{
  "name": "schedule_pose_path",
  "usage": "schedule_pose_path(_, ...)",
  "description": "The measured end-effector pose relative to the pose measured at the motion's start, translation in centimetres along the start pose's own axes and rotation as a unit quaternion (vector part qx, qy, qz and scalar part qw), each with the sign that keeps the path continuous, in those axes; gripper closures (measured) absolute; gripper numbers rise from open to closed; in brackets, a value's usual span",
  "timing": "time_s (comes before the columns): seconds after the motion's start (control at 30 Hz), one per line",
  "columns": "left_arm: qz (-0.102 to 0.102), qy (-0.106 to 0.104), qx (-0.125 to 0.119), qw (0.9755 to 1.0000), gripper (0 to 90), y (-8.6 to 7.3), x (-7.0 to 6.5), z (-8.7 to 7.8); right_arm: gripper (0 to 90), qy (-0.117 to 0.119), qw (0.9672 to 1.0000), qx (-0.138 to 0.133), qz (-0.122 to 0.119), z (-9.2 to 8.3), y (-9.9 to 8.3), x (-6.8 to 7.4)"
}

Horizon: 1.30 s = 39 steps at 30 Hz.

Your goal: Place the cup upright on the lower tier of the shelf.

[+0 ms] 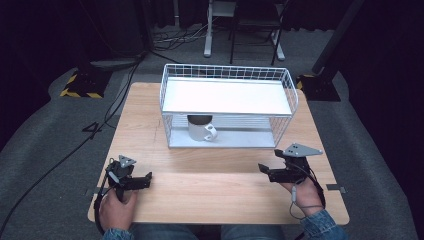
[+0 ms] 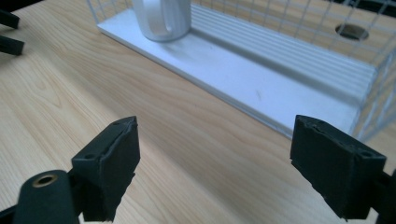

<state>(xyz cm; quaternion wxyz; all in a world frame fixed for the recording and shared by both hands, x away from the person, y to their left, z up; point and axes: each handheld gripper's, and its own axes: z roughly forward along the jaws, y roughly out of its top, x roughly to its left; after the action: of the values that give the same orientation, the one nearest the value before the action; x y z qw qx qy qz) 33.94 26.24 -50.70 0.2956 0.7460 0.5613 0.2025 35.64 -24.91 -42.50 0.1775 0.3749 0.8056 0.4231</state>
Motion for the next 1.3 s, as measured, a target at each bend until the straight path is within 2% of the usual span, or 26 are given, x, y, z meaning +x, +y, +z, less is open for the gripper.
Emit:
schedule_pose_path(0.13, 0.000, 0.000, 0.000, 1.0000, 0.6, 0.0, 0.0, 0.0, 15.9, -0.002, 0.9998, 0.015, 0.012, 0.1, -1.4, -0.5)
schedule_pose_path(0.5, 0.000, 0.000, 0.000, 1.0000, 0.6, 0.0, 0.0, 0.0, 16.1, -0.014, 0.9985, 0.031, 0.044, 0.7, -4.7, -1.9)
schedule_pose_path(0.83, 0.000, 0.000, 0.000, 1.0000, 0.5, 0.0, 0.0, 0.0, 15.9, -0.040, 0.9960, 0.044, 0.066, 1.2, -7.0, -3.2)
schedule_pose_path(1.13, 0.000, 0.000, 0.000, 1.0000, 0.6, 0.0, 0.0, 0.0, 14.7, -0.049, 0.9951, 0.070, 0.051, 1.9, -7.9, -3.4)
schedule_pose_path(1.23, 0.000, 0.000, 0.000, 1.0000, 0.6, 0.0, 0.0, 0.0, 14.4, -0.059, 0.9956, 0.060, 0.040, 2.0, -8.2, -3.2)
schedule_pose_path(1.3, 0.000, 0.000, 0.000, 1.0000, 0.6, 0.0, 0.0, 0.0, 13.2, -0.066, 0.9954, 0.063, 0.028, 2.0, -8.3, -3.0)
